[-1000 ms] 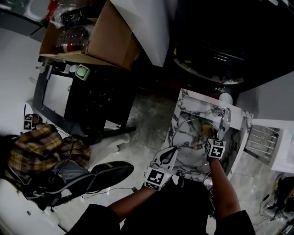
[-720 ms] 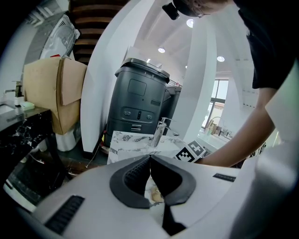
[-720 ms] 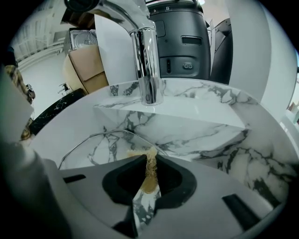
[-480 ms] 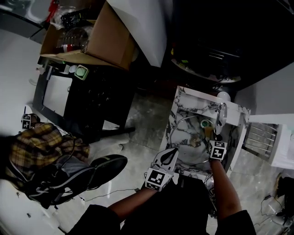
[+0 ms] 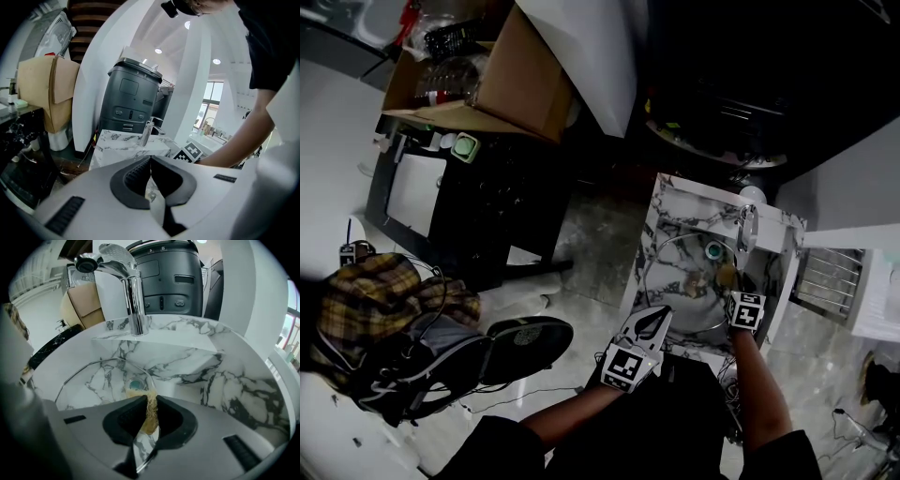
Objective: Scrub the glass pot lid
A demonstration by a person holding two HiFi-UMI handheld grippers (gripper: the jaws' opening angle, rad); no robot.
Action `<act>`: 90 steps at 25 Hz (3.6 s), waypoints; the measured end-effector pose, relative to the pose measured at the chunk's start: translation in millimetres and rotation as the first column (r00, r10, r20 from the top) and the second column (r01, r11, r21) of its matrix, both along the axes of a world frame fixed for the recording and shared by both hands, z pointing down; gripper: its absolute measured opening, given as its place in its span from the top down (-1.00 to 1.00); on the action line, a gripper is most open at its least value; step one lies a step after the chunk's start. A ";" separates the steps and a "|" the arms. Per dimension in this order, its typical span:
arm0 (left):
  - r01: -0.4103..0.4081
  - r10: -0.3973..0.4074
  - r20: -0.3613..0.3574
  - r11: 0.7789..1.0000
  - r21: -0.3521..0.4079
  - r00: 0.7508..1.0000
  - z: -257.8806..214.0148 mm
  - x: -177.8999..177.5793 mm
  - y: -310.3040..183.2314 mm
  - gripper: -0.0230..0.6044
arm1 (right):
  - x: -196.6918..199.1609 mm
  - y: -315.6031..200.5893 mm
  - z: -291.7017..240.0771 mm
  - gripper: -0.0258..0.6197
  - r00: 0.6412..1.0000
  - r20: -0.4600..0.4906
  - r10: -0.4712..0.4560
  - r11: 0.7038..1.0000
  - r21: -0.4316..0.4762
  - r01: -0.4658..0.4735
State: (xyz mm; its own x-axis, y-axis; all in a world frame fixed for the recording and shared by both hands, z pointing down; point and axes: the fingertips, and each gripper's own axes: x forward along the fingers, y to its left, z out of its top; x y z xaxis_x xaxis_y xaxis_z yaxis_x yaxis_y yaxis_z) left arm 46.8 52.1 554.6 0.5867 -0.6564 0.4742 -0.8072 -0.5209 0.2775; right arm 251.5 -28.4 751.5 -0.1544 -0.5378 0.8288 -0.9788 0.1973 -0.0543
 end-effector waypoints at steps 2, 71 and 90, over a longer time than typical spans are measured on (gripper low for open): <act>-0.001 0.001 -0.001 1.000 -0.004 1.000 1.5 0.4 2.1 0.87 | 2.2 2.7 -0.2 0.73 1.000 0.002 -0.003 1.000 -0.003 0.003; 0.007 -0.007 -0.088 1.000 -0.003 0.996 1.2 -84.8 0.3 0.87 | -130.3 95.6 1.7 0.73 0.949 0.061 -0.309 0.870 -0.384 0.308; 0.018 -0.016 -0.085 1.000 0.017 0.996 2.0 -133.5 -15.4 0.87 | -182.2 82.4 1.6 0.73 0.966 0.118 -0.230 0.883 -0.392 0.258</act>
